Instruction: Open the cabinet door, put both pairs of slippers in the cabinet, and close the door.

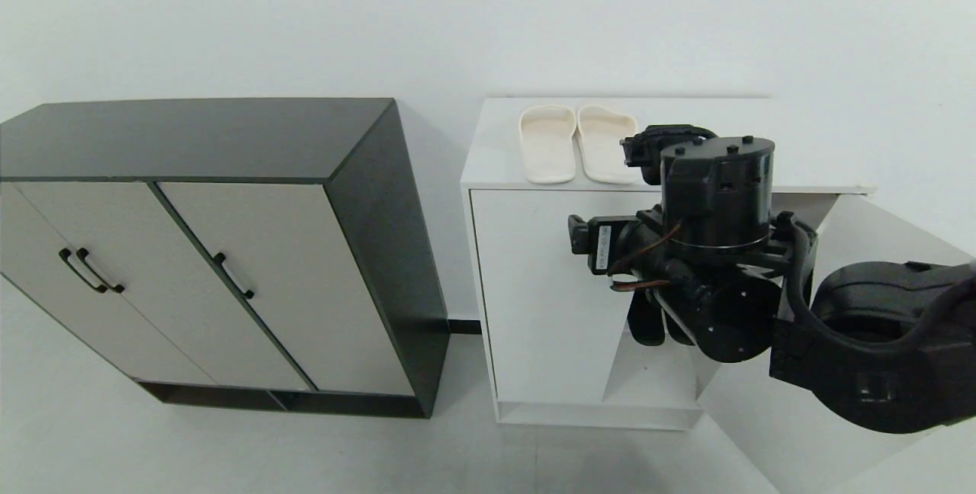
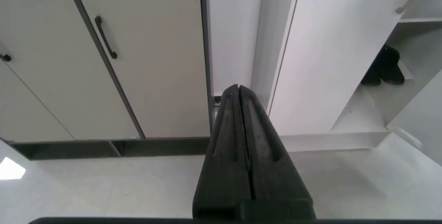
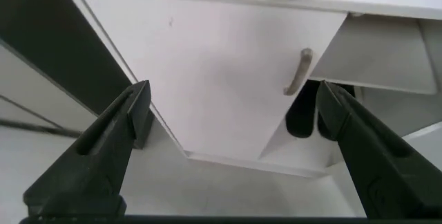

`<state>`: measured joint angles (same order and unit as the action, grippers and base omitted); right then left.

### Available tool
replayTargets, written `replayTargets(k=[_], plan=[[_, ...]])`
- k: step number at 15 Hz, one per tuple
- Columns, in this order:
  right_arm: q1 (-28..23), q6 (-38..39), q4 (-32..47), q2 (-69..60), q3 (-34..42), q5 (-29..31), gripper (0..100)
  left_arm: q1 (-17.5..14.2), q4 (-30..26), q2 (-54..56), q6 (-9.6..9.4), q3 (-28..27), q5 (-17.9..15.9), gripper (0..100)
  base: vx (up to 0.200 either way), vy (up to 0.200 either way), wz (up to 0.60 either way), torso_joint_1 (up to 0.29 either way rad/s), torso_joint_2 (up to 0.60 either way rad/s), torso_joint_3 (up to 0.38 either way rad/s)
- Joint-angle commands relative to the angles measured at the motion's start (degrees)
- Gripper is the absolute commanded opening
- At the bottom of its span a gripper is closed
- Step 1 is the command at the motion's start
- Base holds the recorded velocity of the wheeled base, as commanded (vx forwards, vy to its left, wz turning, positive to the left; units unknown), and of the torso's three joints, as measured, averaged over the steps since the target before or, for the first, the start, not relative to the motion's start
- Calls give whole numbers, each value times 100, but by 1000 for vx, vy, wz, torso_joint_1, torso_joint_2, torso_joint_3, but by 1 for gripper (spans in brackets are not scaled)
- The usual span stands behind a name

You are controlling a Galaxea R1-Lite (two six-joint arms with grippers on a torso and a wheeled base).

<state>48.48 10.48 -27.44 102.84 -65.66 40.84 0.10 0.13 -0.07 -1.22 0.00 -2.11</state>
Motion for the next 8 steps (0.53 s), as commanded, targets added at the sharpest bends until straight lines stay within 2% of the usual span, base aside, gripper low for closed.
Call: replayTargets(k=[1,2,8], plan=[[-5,164,222,-36,-246,3,100,-1,4,-1,-1,0,0,0,0,0,0,0,0,0],[-5,173,230,-36,-237,3,100,-1,4,-1,-1,0,0,0,0,0,0,0,0,0],[-5,164,222,131,-290,12,100,-1,4,-1,-36,0,0,0,200,0,0,0,-5,0]])
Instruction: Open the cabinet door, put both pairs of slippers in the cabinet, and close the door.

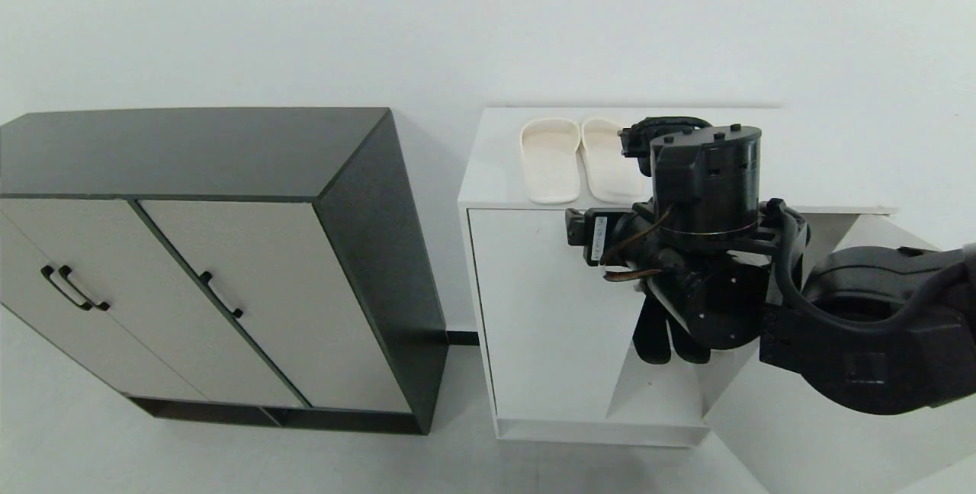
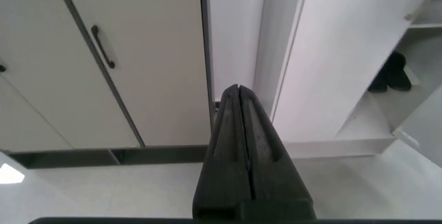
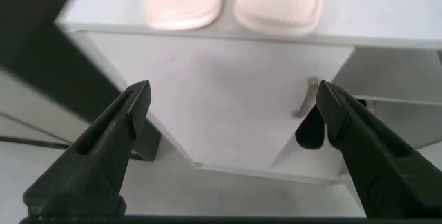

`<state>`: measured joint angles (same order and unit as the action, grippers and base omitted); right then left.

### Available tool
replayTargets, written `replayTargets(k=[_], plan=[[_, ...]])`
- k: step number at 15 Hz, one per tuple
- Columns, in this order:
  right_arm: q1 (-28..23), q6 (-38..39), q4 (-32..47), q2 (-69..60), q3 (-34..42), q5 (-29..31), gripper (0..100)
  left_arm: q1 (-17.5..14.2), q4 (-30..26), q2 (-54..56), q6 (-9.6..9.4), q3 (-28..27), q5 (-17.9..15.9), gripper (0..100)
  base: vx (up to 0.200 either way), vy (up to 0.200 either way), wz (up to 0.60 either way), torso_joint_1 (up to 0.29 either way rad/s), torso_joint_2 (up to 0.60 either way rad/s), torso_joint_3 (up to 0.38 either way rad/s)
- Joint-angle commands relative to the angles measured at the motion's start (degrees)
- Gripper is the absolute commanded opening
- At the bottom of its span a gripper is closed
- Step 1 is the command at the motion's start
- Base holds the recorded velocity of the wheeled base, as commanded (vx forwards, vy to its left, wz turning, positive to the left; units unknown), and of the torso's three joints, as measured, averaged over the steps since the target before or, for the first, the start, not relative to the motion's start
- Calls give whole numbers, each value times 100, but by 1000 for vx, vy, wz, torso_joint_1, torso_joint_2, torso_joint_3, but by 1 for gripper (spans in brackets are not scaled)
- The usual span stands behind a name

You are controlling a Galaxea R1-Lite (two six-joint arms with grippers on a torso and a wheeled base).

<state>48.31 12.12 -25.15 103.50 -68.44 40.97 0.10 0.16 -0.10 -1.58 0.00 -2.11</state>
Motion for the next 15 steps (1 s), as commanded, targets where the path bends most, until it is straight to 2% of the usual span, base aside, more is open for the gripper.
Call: replayTargets(k=[1,8,15], plan=[[3,-8,-8,65,-47,-2,100,-1,2,1,0,0,0,0,200,0,0,2,2,2],[-111,-324,-25,522,-609,-37,100,-1,-7,1,9,0,0,0,200,0,0,6,2,0],[-305,-526,-315,1050,-952,-37,100,-1,-7,1,27,0,0,0,0,0,0,0,0,0]])
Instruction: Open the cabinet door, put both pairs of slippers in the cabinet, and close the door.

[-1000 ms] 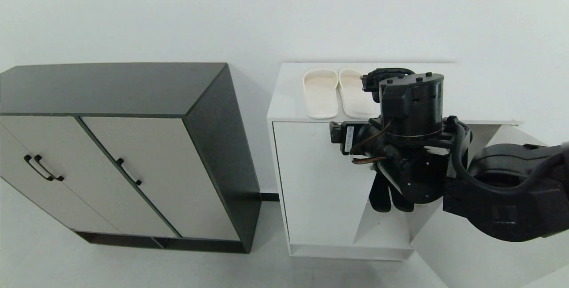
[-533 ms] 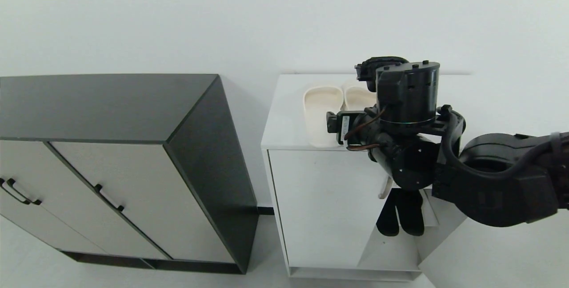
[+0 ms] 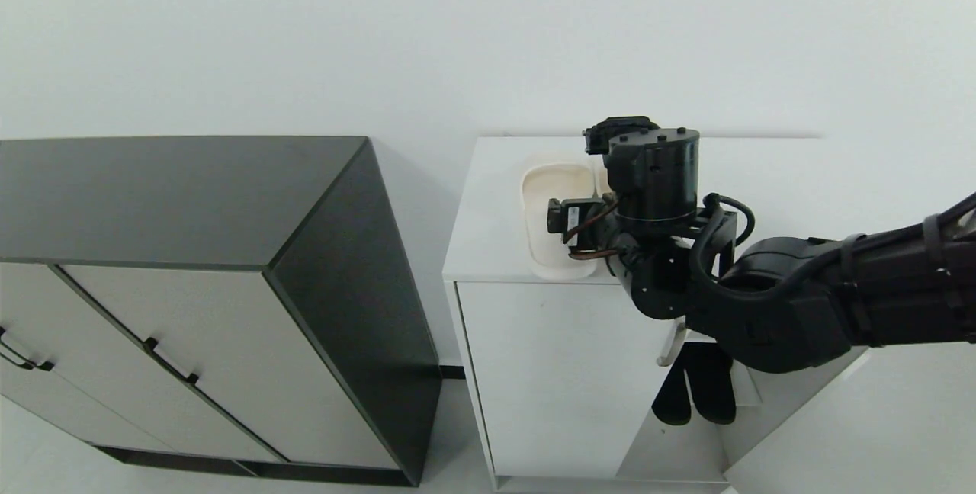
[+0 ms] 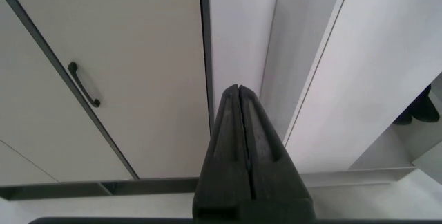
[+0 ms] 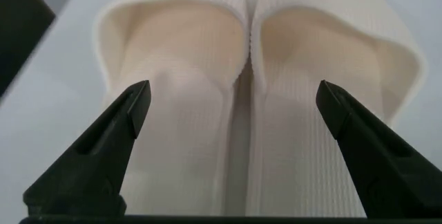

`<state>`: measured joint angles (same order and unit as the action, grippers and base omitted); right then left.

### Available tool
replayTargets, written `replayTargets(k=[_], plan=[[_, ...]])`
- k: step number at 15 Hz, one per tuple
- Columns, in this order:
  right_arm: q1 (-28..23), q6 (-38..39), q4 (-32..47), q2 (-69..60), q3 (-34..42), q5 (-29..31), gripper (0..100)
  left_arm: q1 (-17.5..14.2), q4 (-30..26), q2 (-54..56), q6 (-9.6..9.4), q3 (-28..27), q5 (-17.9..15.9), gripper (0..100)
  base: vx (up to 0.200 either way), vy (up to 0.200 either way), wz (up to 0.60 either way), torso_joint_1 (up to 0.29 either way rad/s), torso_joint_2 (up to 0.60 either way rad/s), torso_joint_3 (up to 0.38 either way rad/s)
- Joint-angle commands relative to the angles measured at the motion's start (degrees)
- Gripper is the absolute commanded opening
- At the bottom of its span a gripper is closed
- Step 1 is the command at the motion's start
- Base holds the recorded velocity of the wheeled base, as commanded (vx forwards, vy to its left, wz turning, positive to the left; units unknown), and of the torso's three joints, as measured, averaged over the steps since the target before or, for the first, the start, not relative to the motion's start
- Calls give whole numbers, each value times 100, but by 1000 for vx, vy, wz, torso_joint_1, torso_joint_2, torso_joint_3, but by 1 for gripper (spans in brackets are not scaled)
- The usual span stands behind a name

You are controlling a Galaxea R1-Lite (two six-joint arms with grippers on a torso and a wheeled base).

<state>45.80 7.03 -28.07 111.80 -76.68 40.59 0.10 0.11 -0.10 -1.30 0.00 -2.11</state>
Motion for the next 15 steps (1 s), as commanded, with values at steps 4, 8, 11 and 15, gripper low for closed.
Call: replayTargets(k=[4,8,11,15], plan=[[-238,-132,-14,545,-567,-16,100,-1,7,1,-1,0,0,0,0,0,0,0,0,0],[-388,-290,-14,694,-910,-25,100,-1,-2,1,7,0,0,0,0,0,0,0,0,0],[-405,-405,4,747,-1139,-25,0,-1,7,1,7,0,0,0,0,0,0,0,0,0],[-405,-492,-5,791,-1218,-25,0,-1,7,1,7,0,0,0,0,0,0,0,0,0]])
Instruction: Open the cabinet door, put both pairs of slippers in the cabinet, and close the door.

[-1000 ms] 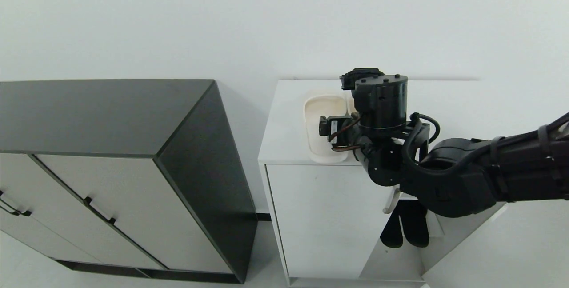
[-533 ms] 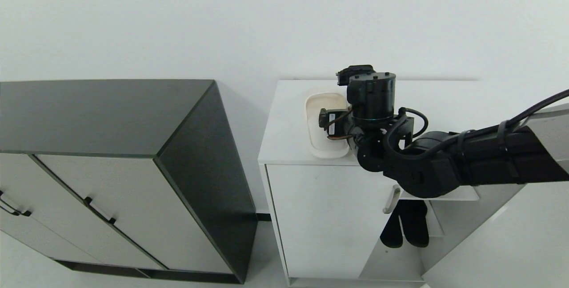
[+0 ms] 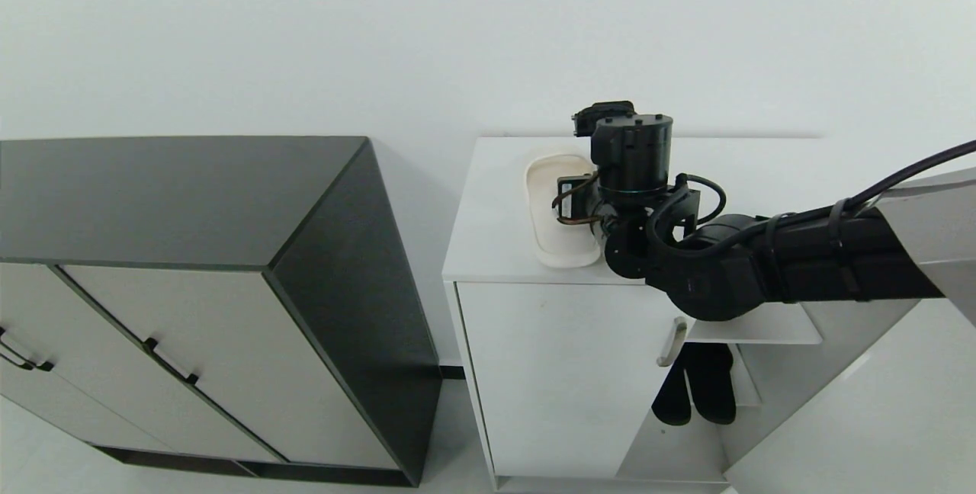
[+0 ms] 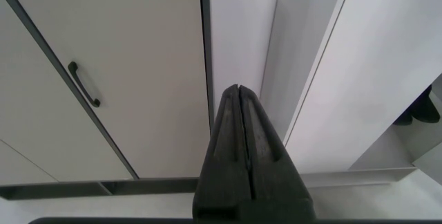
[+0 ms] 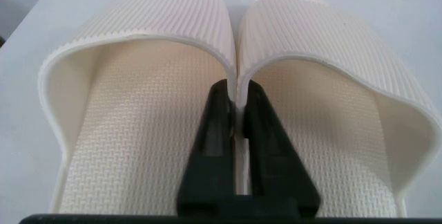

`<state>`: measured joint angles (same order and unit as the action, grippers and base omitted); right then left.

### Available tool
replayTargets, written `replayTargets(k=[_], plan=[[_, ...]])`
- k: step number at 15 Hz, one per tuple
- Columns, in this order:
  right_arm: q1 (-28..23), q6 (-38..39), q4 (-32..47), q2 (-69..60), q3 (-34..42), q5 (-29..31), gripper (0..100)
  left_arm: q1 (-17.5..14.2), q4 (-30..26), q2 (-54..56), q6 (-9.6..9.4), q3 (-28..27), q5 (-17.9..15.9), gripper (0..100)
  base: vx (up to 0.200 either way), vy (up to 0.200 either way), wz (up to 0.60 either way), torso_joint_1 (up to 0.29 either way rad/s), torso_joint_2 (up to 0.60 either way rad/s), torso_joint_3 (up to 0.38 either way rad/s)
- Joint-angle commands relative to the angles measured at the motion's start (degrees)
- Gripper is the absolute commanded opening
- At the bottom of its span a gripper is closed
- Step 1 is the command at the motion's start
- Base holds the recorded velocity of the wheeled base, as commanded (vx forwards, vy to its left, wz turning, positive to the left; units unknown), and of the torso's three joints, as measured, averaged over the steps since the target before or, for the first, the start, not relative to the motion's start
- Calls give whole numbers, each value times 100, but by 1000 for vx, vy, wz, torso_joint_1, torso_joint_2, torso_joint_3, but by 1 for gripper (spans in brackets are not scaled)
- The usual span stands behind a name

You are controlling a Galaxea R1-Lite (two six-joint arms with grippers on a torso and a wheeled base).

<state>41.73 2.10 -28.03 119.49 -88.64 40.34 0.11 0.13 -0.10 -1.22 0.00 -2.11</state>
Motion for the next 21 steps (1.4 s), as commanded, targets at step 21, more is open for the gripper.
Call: replayTargets(k=[21], plan=[[881,19,-827,-2475,3564,-114,0,-2,4,1,-1,0,0,0,0,0,0,0,0,0]])
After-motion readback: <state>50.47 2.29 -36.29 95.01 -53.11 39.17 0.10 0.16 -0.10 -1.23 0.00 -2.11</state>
